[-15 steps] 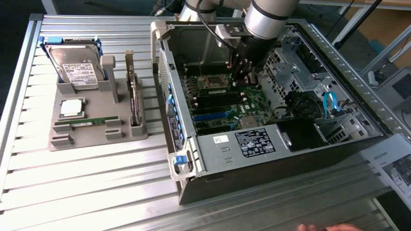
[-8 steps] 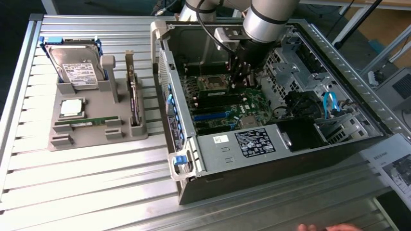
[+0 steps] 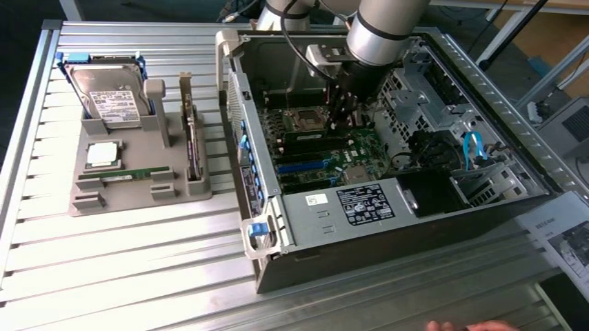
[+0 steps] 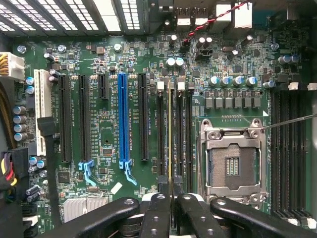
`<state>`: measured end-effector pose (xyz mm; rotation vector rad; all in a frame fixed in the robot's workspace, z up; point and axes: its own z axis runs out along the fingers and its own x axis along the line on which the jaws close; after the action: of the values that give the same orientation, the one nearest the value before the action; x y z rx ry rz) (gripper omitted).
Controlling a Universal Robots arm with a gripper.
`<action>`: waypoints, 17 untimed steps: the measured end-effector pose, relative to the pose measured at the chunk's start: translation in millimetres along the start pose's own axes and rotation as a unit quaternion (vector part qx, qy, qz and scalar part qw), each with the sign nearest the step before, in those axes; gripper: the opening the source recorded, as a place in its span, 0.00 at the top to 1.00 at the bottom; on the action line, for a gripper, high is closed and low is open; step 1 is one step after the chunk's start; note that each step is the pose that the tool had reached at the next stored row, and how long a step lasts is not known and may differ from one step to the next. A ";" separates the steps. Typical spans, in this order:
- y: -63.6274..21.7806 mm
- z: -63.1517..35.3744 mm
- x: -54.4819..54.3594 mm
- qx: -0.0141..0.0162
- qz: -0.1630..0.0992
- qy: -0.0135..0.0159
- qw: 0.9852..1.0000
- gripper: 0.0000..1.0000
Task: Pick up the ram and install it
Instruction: 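Insert the ram into the slot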
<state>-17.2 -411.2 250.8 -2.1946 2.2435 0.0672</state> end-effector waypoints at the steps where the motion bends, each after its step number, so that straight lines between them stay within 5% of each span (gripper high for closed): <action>1: 0.0 0.0 0.0 0.000 0.000 0.000 1.000 0.88; 17: -3.1 5.1 0.1 0.000 0.000 0.000 1.000 0.88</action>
<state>-14.2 -411.2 245.7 -2.1944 2.2432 0.0673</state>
